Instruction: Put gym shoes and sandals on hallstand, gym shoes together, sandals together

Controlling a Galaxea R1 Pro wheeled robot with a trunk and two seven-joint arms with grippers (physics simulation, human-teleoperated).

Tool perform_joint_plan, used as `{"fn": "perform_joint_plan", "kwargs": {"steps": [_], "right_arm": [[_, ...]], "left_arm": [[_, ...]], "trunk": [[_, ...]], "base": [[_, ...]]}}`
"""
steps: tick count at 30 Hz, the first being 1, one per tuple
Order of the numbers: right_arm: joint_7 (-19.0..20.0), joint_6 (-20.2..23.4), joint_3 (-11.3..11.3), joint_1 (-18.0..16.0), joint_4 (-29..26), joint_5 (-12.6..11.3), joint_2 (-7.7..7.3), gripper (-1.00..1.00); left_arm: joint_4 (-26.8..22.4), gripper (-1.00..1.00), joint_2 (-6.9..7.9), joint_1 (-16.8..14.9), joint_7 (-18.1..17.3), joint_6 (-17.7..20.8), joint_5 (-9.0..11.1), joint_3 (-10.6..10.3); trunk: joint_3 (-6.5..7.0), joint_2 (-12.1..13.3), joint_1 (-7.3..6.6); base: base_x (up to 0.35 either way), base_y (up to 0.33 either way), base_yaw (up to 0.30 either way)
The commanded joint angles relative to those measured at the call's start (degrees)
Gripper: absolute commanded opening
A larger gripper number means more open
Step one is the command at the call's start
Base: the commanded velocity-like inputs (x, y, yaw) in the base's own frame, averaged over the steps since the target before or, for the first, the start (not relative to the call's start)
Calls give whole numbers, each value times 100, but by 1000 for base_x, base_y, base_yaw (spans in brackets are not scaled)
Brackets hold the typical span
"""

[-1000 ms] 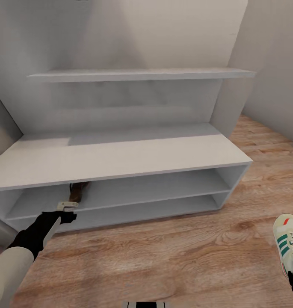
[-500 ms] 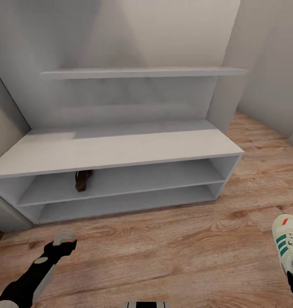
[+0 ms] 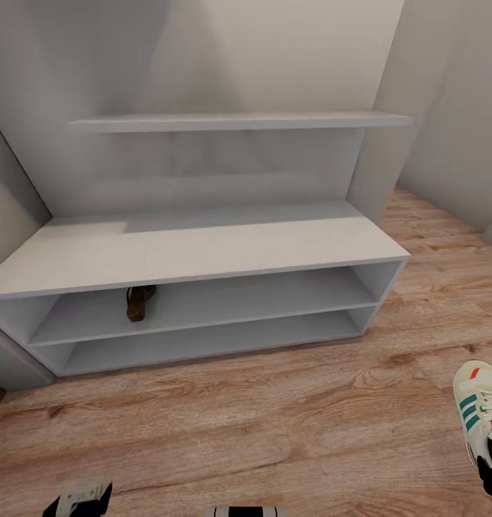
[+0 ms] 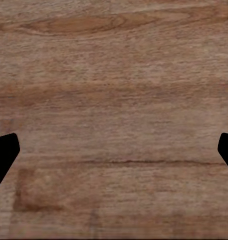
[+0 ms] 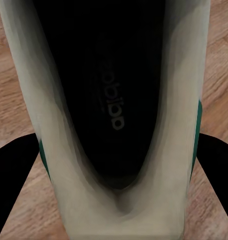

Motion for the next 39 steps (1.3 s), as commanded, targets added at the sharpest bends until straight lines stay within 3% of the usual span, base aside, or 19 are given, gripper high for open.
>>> {"fn": "perform_joint_plan", "kwargs": {"steps": [1, 12, 26, 39], "right_arm": [[59, -17, -21, -4, 9, -62, 1, -100], [41, -17, -20, -4, 131, -63, 43, -100], [41, -17, -20, -4, 145, -63, 113, -100], [41, -17, -20, -4, 148, -63, 120, -100]], "left_arm": [[15, 100, 6, -1, -14, -26, 89, -36], [30, 100, -13, 21, -375, -33, 247, -26], [27, 100, -9, 36, -400, -36, 287, -25], [27, 100, -4, 39, -407, -36, 292, -25]], "trunk": [[-4, -2, -1], [-4, -2, -1], [-4, -2, -1], [-4, -2, -1]], "base": [[0, 0, 0], [0, -26, 0], [-8, -248, 0], [-218, -197, 0]]}}
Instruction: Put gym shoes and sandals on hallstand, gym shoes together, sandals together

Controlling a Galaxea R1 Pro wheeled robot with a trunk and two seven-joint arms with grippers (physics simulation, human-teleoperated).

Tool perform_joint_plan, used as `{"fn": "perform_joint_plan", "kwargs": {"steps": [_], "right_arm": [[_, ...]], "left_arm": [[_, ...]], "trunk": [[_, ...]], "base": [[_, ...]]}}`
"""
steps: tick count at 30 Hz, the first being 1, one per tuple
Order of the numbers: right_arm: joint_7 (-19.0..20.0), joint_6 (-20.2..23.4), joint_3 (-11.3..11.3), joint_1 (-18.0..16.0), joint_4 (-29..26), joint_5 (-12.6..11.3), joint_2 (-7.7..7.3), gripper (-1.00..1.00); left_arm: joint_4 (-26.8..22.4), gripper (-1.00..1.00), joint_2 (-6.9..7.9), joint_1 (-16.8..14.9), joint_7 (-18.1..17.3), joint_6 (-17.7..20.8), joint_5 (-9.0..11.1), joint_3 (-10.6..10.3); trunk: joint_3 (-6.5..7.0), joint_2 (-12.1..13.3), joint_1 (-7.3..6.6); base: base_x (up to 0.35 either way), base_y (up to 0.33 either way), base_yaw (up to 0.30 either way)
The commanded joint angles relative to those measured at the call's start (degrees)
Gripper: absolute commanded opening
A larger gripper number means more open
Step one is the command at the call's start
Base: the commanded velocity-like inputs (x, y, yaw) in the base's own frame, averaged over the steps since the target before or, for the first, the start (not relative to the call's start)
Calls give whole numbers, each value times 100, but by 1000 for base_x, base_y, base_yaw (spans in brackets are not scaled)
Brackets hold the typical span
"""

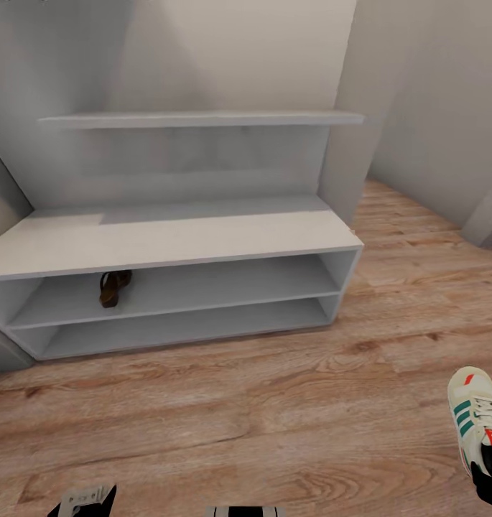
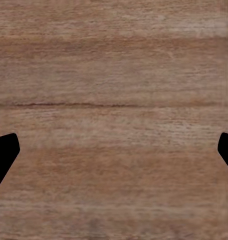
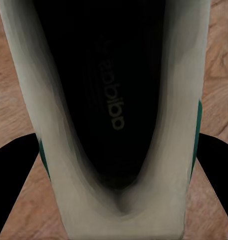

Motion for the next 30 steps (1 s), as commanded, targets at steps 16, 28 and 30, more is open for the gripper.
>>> {"fn": "perform_joint_plan", "kwargs": {"steps": [16, 28, 30], "right_arm": [[57, -16, -20, -5, 8, -59, 6, -100], [57, -16, -20, -5, 13, -55, 82, -100], [63, -16, -17, -5, 18, -40, 106, -100]], "left_arm": [[7, 100, 51, -3, -76, -23, 272, -33], [-62, 100, 52, -3, -231, -15, 297, 52], [-162, 100, 52, -19, -241, -15, 293, 101]], "trunk": [[-4, -2, -4], [-4, -2, -4], [-4, -2, -4]], "base": [[-172, 81, 0], [-234, 1, 99], [-28, 0, 56]]}}
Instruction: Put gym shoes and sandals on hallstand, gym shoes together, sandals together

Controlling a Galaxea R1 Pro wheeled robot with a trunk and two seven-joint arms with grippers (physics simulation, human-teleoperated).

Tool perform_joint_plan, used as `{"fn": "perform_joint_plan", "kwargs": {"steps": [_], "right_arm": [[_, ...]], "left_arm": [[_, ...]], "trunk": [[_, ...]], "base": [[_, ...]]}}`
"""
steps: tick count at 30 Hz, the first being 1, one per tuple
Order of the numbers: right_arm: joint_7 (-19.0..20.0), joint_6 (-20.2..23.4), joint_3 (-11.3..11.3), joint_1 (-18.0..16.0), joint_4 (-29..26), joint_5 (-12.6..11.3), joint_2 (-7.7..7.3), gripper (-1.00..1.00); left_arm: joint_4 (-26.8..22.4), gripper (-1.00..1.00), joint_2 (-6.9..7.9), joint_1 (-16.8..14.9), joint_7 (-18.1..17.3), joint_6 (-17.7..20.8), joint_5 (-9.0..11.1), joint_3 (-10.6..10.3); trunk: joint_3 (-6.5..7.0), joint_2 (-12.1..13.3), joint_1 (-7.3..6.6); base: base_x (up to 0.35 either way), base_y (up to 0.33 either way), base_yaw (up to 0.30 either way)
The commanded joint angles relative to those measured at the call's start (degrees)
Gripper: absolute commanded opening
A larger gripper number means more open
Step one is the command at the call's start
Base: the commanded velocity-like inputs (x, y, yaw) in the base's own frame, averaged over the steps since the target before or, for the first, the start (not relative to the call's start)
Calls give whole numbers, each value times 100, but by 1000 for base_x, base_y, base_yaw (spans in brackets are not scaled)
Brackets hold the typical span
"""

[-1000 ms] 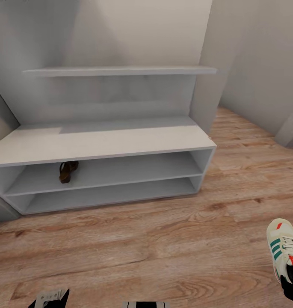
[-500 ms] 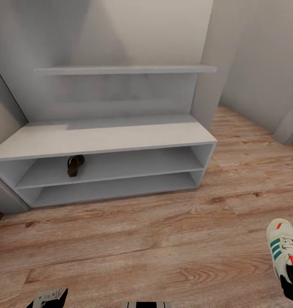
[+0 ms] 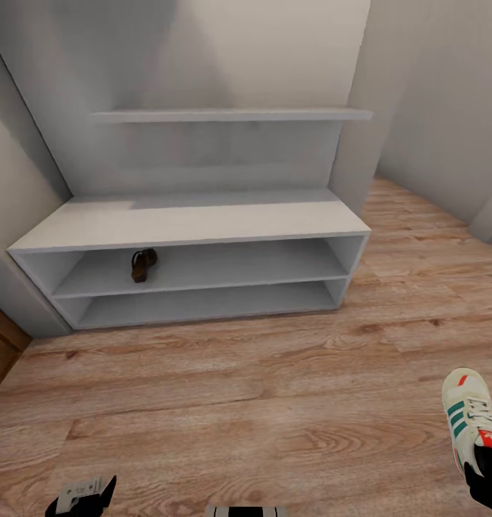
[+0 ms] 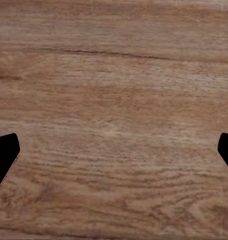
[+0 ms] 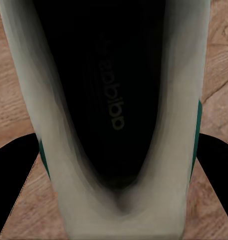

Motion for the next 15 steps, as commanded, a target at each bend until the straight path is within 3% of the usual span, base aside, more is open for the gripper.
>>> {"fn": "perform_joint_plan", "kwargs": {"steps": [1, 4, 6, 8, 9, 12, 13, 15], "right_arm": [[69, -16, -14, -4, 8, -48, 82, -100], [82, -16, 63, -4, 4, -18, 288, -100], [88, -16, 224, -4, 2, 60, 410, -100], [84, -12, 575, -4, -10, 272, 562, -100], [81, -8, 670, -4, -18, 334, 604, -100], [58, 24, 1109, -9, -197, 603, 933, -100], [55, 37, 1152, -10, -261, 629, 1004, -100], [37, 234, 1257, -12, -586, 737, 1309, -100]], "left_arm": [[-57, 100, 9, -27, -59, -23, 28, -46], [-103, 100, 18, -63, -572, -16, -32, -73], [-105, 100, 32, -78, -1204, 10, -73, -63], [-106, 100, 79, -92, -2114, 50, -100, -16], [-103, 100, 98, -94, -2315, 57, -104, 2], [-56, 100, 275, -81, -3175, 57, -95, 138], [-52, 100, 308, -73, -3273, 55, -87, 162], [-43, 100, 437, -44, -3645, 55, -61, 251]], "trunk": [[-4, -2, -1], [-4, -2, -1], [-4, -2, -1], [-4, -2, -1], [-4, -2, -1], [-4, -2, -1], [-4, -2, -1], [-4, -2, -1]], "base": [[-11, 0, 22], [-5, 0, 10], [-2, 0, 4], [-1, 0, 2], [-1, 0, 1], [0, 0, 0], [0, 0, 0], [0, 0, 0]]}}
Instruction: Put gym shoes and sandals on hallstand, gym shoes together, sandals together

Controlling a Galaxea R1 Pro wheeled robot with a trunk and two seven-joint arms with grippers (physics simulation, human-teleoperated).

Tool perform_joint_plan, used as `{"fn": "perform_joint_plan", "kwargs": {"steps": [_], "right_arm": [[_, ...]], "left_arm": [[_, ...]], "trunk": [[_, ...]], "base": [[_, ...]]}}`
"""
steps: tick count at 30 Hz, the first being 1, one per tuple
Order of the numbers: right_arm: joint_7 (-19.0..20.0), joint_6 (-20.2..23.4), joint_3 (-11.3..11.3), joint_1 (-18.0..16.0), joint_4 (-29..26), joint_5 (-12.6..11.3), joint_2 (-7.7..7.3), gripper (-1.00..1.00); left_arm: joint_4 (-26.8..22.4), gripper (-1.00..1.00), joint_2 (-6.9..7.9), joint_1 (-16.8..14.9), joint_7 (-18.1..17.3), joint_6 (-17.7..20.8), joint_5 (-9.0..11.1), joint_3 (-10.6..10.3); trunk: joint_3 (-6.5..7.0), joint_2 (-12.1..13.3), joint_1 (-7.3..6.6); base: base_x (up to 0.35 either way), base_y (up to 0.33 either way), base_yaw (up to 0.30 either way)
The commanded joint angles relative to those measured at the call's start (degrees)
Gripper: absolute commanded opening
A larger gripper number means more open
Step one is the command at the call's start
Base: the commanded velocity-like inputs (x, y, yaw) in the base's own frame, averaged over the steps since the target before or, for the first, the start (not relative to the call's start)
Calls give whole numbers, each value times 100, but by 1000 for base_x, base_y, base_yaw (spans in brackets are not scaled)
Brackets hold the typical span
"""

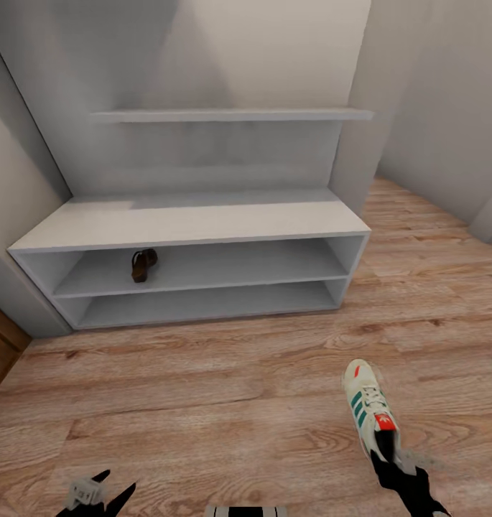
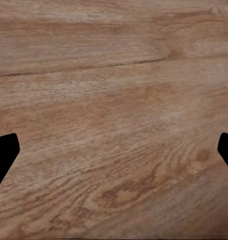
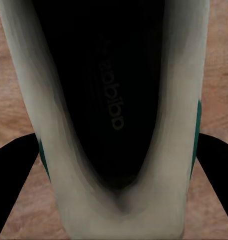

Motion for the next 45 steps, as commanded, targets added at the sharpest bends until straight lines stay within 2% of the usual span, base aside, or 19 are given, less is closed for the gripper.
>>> {"fn": "perform_joint_plan", "kwargs": {"steps": [1, 2, 3, 5, 8, 9, 11, 13, 14, 16, 19, 20, 21, 24, 45], "right_arm": [[50, 95, -66, -4, -88, -20, 86, -100], [17, 377, -44, -4, -263, 67, 245, -100], [-12, 552, -36, -4, -351, 119, 322, -100], [-407, 1801, -13, -21, -869, 518, 813, -100], [-1006, 2787, -3, -146, -1335, 913, 1429, -100], [-1118, 2897, -1, -183, -1400, 984, 1545, -100], [-1569, 3198, 2, -362, -1569, 1317, 1950, -100], [-1843, 3313, 18, -543, -1618, 1592, 2104, -100], [-1997, 3398, 112, -755, -1637, 1802, 2104, -100], [-2097, 3558, 330, -987, -1649, 1930, 2104, -100], [-2140, 3856, 516, -1188, -1662, 1970, 2104, -100], [-2155, 4112, 579, -1339, -1669, 1982, 2104, -100], [-2162, 4311, 612, -1490, -1675, 1983, 2104, -100], [-2161, 4487, 643, -1707, -1710, 1944, 2104, -100], [-2095, 4549, 658, -1797, -1756, 1866, 2104, -100]], "left_arm": [[7, 100, 35, 3, -114, -20, 40, 7], [12, 100, 86, 11, -306, -24, 50, 65], [15, 100, 106, 13, -400, -28, 53, 100], [103, 100, 167, 17, -852, -71, 59, 355], [237, 100, 179, 19, -1035, -93, 60, 487], [250, 100, 180, 20, -1049, -94, 55, 496], [281, 100, 173, 20, -1081, -98, 30, 511], [291, 100, 168, 20, -1092, -99, 12, 510], [301, 100, 166, 20, -1098, -104, 3, 509], [307, 100, 161, 20, -1101, -107, -2, 508], [309, 100, 158, 20, -1101, -108, -8, 507], [310, 100, 157, 20, -1101, -108, -11, 507], [310, 100, 157, 20, -1100, -109, -13, 507], [311, 100, 153, 20, -1096, -109, -15, 504], [302, 100, 156, 20, -1136, -74, 18, 523]], "trunk": [[-4, -1, -1], [-4, -1, -1], [-4, -1, -1], [-4, -1, -1], [-4, -1, -1], [-4, -1, -1], [-4, -1, -1], [-4, -1, -1], [-4, -1, -1], [-4, -1, -1], [-4, -1, -1], [-4, -1, -1], [-4, -1, -1], [-4, -1, -1], [-4, -2, -1]], "base": [[0, 0, 0], [0, 0, 0], [0, 0, 0], [0, 0, 0], [0, 0, 0], [0, 0, 0], [0, 0, 0], [0, 0, 0], [0, 0, 0], [0, 0, 0], [0, 0, 0], [0, 0, 0], [0, 0, 0], [0, 0, 0], [0, 0, 0]]}}
